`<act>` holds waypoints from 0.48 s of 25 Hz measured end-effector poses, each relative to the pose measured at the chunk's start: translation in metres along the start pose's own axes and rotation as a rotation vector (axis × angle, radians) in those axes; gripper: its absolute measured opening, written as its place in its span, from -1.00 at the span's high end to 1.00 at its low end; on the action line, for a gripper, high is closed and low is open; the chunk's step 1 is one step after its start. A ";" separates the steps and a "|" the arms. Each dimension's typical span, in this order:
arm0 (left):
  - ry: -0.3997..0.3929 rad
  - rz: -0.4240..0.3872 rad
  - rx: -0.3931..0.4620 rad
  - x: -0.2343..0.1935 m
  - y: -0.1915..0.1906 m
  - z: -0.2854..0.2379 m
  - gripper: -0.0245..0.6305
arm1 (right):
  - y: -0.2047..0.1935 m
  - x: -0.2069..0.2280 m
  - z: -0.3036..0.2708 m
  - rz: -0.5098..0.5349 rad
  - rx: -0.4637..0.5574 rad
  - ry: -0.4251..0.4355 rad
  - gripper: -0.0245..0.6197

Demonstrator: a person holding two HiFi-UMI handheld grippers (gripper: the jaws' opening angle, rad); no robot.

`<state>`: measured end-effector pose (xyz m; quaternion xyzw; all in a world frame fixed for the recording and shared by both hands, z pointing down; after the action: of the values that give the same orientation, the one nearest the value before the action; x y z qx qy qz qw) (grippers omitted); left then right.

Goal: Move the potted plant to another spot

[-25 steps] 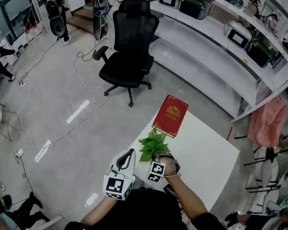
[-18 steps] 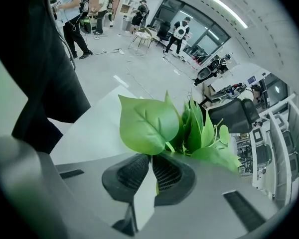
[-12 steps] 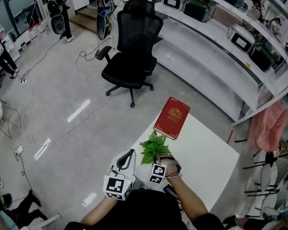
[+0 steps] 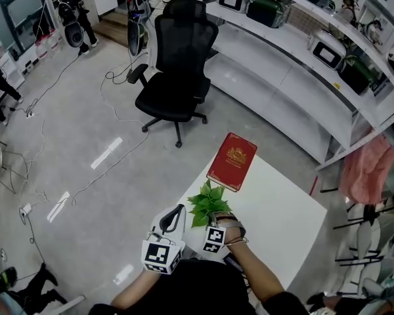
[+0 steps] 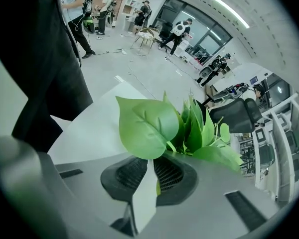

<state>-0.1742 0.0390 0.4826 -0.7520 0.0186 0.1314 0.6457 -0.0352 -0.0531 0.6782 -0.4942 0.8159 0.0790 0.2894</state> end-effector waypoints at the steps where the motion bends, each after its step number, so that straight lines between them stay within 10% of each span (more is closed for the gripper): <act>1: -0.004 -0.005 -0.001 0.000 0.000 -0.002 0.87 | -0.001 0.000 0.000 -0.006 0.003 0.002 0.83; 12: -0.041 -0.015 -0.020 0.007 0.002 -0.016 0.87 | -0.007 0.005 0.018 -0.067 0.023 0.017 0.71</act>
<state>-0.1648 0.0240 0.4817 -0.7556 -0.0017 0.1419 0.6395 -0.0236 -0.0529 0.6619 -0.5187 0.8021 0.0558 0.2905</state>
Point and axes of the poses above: the fingertips, and each gripper's own axes: z backward along the fingers, x to its right, y out of its top, the point moved 10 cm from there along z, backward along the fingers, and after that the axes turned 8 degrees about -y, right-handed, at the moved point
